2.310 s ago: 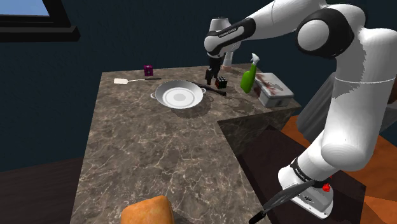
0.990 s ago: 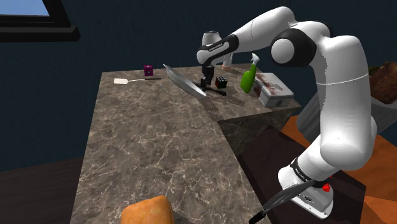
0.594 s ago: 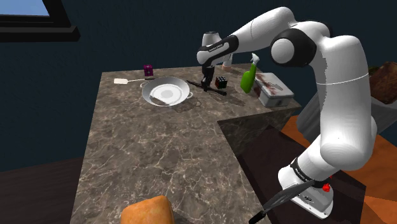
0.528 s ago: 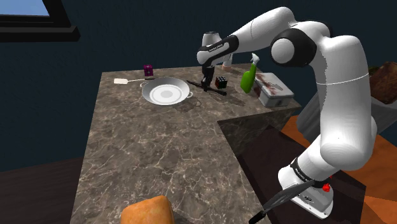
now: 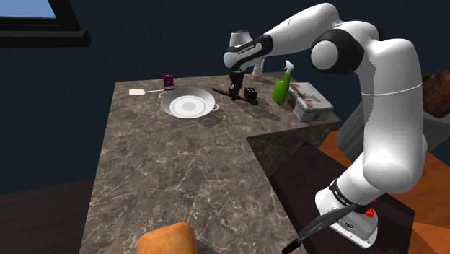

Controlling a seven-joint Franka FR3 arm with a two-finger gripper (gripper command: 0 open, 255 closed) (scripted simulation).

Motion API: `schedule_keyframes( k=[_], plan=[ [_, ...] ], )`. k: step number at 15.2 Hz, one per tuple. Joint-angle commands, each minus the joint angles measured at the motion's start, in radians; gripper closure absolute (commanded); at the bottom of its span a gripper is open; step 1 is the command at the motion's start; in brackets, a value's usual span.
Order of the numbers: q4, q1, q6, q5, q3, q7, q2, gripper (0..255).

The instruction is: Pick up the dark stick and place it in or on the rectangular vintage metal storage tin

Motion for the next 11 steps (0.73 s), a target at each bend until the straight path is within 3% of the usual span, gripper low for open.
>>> schedule_keyframes(
  k=[1, 11],
  plan=[
    [0.007, 0.001, -0.020, -0.002, -0.001, 0.000, -0.013, 255],
    [0.047, 0.004, -0.121, -0.011, -0.008, 0.002, -0.075, 255]
  ],
)
